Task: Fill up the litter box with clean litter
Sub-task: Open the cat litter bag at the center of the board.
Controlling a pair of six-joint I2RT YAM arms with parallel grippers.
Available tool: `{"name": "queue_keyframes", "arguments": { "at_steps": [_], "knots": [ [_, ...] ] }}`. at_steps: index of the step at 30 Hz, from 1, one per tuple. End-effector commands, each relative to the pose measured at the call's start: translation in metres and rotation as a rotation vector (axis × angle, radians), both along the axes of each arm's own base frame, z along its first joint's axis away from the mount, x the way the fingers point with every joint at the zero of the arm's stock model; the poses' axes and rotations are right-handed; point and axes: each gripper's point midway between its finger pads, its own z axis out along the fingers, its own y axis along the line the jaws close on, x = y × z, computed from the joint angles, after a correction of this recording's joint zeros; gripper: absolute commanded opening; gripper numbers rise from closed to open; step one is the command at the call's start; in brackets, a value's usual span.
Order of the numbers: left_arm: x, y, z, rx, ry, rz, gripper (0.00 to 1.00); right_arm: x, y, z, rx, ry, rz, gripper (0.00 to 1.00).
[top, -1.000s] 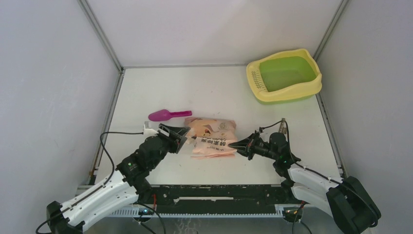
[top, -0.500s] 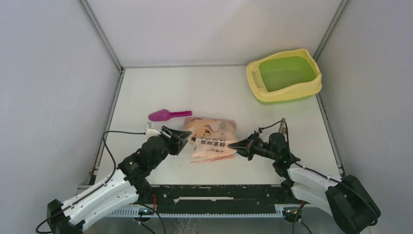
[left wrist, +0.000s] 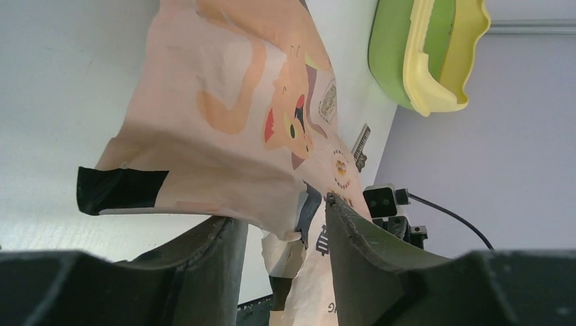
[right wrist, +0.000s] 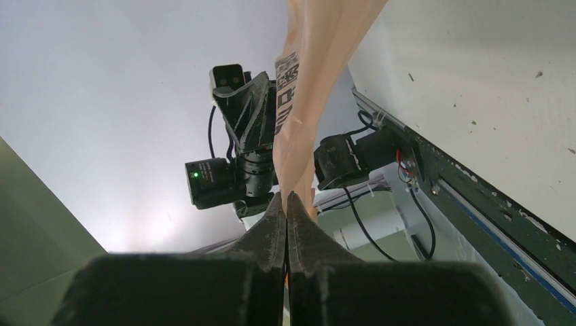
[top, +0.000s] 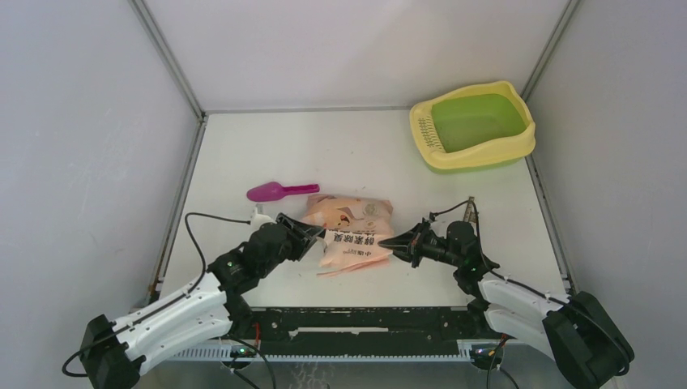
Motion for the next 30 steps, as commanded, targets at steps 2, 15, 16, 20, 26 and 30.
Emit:
{"name": "queue_keyframes", "arguments": {
  "at_steps": [2, 15, 16, 20, 26, 30],
  "knots": [
    [0.006, -0.005, 0.034, -0.056, -0.079, -0.001, 0.48, -0.004, 0.001, 0.008, 0.013, -0.054, 0.016, 0.00],
    [0.013, -0.006, 0.037, -0.053, -0.094, -0.001, 0.16, -0.015, 0.007, 0.002, -0.012, -0.070, 0.047, 0.00],
    [0.013, -0.006, 0.038, -0.051, -0.095, -0.002, 0.13, -0.016, 0.007, 0.001, -0.015, -0.071, 0.049, 0.00],
    [0.014, -0.006, 0.041, -0.038, -0.099, -0.007, 0.00, -0.018, 0.007, -0.001, -0.034, -0.080, 0.055, 0.00],
    [0.012, -0.009, 0.041, -0.011, -0.092, -0.043, 0.00, -0.018, 0.004, -0.002, -0.139, -0.136, 0.077, 0.24],
    [0.005, -0.011, 0.030, 0.022, -0.051, -0.082, 0.00, -0.018, -0.004, 0.002, -0.288, -0.205, 0.089, 0.58]
  ]
}}
